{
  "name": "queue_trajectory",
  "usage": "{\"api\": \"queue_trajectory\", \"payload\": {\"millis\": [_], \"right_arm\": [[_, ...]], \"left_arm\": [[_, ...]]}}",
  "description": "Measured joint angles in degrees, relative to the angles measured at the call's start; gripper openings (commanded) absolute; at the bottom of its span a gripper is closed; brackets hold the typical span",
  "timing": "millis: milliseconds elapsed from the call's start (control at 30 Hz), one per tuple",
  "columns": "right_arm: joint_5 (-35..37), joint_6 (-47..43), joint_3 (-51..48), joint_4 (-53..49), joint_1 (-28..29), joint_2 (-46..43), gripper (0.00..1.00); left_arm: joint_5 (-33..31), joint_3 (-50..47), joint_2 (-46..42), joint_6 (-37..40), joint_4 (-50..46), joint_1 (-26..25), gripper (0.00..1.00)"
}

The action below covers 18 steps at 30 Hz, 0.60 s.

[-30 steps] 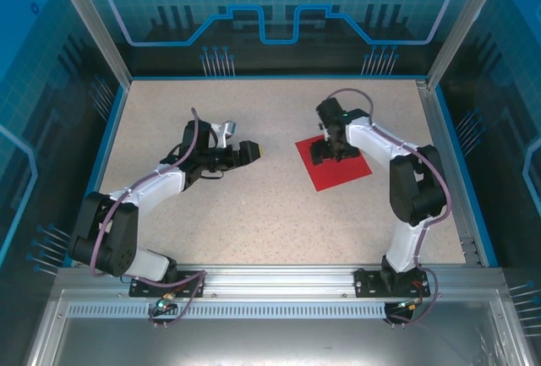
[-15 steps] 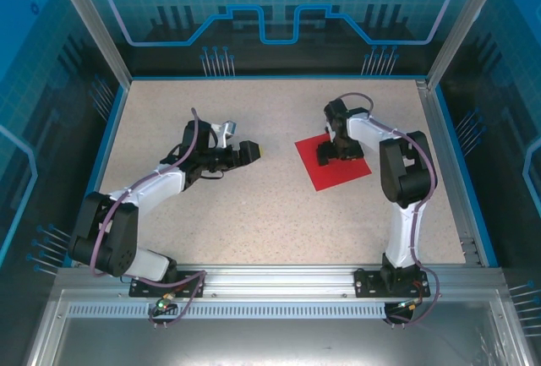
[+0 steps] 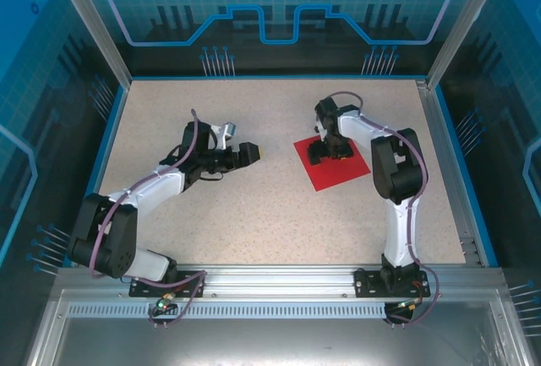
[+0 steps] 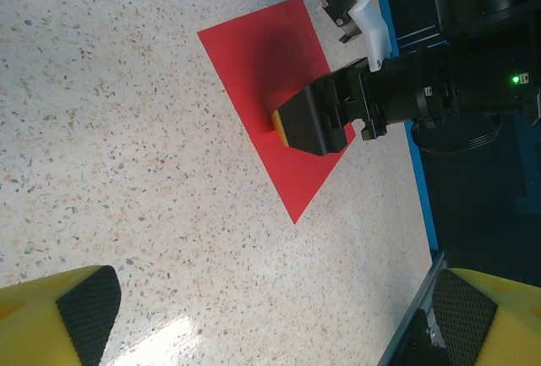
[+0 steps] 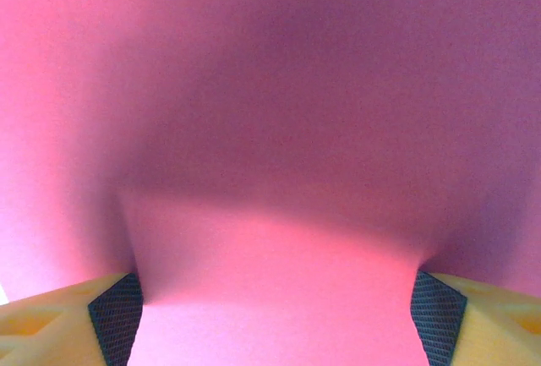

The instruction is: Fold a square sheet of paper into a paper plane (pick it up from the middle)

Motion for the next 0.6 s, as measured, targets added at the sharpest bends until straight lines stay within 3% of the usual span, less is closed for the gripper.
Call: {"api": "queue_trajectory", "payload": {"millis": [333, 600], "right_arm": [[0.31, 3.45, -2.43, 1.05, 3.72, -1.44, 0.86], [0.79, 11.34, -6.73, 3.28, 13.14, -4.15, 0.86]], "left_arm": [[0.07, -0.20, -0.68, -0.02, -0.31, 0.00, 0.99], [0.11, -1.03, -2.67, -0.07, -1.68, 0.00, 0.99]]}}
